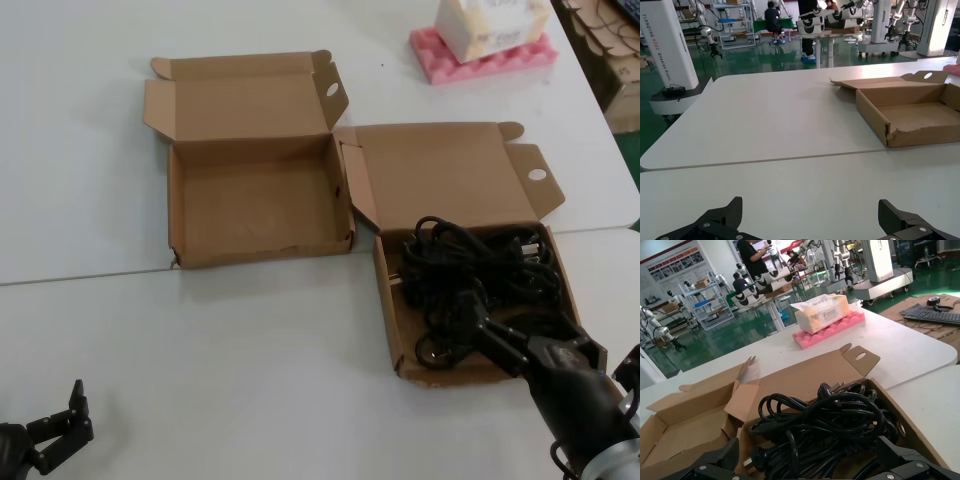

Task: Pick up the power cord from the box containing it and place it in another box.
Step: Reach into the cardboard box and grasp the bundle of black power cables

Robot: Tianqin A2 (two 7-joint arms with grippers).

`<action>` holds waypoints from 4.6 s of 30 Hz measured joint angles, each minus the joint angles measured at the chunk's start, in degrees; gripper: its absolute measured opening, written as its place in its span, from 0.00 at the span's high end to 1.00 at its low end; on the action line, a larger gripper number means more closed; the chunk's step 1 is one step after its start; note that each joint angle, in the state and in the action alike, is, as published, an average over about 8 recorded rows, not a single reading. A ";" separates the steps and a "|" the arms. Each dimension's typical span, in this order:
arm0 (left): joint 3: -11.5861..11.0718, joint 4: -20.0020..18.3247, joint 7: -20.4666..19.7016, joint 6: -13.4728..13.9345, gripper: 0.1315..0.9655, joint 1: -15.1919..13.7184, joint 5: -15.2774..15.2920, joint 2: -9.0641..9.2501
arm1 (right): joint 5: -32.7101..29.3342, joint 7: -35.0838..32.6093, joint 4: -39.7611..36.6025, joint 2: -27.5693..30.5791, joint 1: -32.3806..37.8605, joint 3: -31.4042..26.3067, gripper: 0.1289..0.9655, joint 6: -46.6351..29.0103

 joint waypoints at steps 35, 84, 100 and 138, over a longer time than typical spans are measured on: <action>0.00 0.00 0.00 0.00 0.00 0.00 0.00 0.00 | -0.02 0.00 0.00 0.00 0.00 0.00 0.00 0.00; 0.00 0.00 0.00 0.00 0.74 0.00 0.01 0.00 | -26.87 0.00 -22.99 27.31 40.23 -62.42 0.13 27.96; 0.00 0.00 0.00 0.00 0.91 0.00 0.01 0.00 | -22.73 0.00 -25.79 26.72 41.53 -64.66 0.42 27.19; 0.00 0.00 -0.03 0.00 0.96 0.00 0.01 0.00 | -14.70 0.00 -9.32 37.18 36.69 -58.73 0.86 26.50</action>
